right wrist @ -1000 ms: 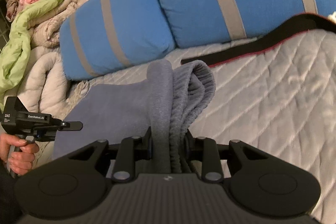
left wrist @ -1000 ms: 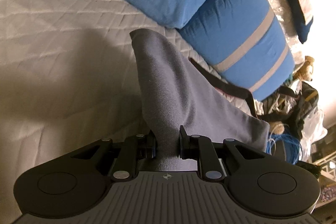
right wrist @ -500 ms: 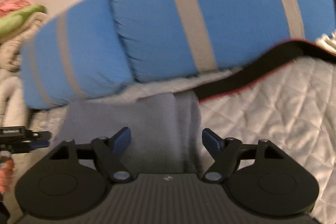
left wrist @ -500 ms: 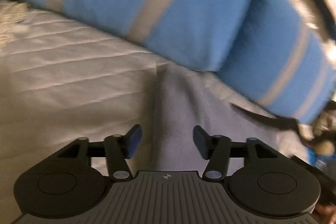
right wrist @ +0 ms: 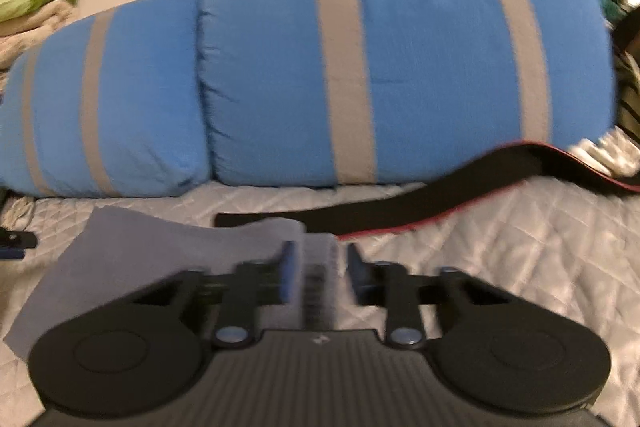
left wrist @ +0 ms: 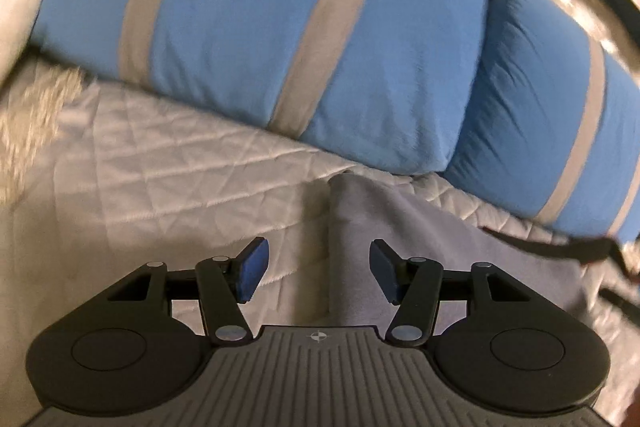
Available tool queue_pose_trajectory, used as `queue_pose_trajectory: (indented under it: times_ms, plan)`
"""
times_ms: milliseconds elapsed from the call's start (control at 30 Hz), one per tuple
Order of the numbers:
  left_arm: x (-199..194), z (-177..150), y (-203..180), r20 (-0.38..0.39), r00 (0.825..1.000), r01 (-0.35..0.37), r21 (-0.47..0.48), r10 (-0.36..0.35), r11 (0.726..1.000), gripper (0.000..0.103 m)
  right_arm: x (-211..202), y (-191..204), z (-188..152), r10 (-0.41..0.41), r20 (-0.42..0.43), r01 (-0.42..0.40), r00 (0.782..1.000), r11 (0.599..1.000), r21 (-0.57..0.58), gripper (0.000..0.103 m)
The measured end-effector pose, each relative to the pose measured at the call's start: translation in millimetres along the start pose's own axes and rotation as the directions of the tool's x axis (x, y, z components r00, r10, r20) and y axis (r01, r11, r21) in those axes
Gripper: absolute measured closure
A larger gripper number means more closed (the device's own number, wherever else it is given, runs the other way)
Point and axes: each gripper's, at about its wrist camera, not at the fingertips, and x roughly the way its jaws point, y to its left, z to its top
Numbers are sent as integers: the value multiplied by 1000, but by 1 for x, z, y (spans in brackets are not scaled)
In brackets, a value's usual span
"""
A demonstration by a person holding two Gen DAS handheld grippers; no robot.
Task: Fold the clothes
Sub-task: 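Open both grippers, release the fold and smooth the stack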
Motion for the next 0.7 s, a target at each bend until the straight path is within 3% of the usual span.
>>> queue_pose_trajectory:
  times_ms: [167, 267, 333, 467, 700]
  plan:
    - [6, -6, -30, 23, 998, -59, 171, 56, 983, 49, 18, 26, 0, 24, 22, -20, 999, 991, -136, 89]
    - [5, -7, -41, 52, 997, -73, 227, 62, 971, 49, 36, 32, -3, 0, -9, -1, 1000, 986, -166, 88]
    - [6, -8, -43, 53, 997, -65, 228, 55, 971, 49, 50, 28, -4, -30, -47, 23, 998, 988, -155, 77]
    - [6, -8, -40, 44, 998, -58, 208, 50, 976, 49, 52, 26, -1, -51, -53, 42, 997, 987, -156, 79]
    - [-1, -6, -25, 38, 998, -59, 128, 55, 990, 49, 20, 19, 1, -79, -23, 76, 997, 989, -127, 75]
